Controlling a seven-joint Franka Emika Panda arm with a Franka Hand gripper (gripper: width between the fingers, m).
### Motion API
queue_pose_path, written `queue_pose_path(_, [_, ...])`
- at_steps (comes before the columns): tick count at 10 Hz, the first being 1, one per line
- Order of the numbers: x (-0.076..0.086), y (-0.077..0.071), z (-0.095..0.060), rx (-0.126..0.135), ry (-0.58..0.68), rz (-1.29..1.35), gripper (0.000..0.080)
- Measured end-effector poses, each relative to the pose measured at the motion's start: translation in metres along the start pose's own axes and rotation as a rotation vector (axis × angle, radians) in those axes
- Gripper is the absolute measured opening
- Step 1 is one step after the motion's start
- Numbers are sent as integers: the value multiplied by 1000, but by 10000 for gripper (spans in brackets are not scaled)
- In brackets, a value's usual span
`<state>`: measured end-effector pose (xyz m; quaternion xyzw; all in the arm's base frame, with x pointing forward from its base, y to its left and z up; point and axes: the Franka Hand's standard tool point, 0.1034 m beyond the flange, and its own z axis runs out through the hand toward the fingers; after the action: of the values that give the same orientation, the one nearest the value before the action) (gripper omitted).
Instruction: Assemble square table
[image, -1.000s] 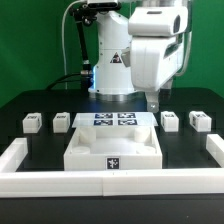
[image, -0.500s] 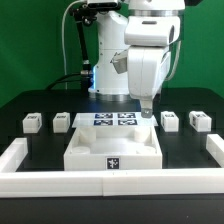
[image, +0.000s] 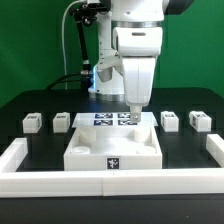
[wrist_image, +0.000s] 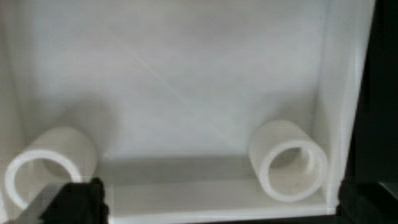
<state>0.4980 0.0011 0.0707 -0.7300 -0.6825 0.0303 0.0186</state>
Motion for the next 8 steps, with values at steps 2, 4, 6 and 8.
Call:
queue_pose_path(2, [1, 0, 0, 0, 0, -1, 650])
queue_pose_path(4, [-7, -5, 3, 10, 0, 5, 650])
queue_pose_path(6, [-17, -26, 19, 21, 6, 6, 650])
queue_pose_path(8, [-19, -42, 32, 37, 10, 11, 650])
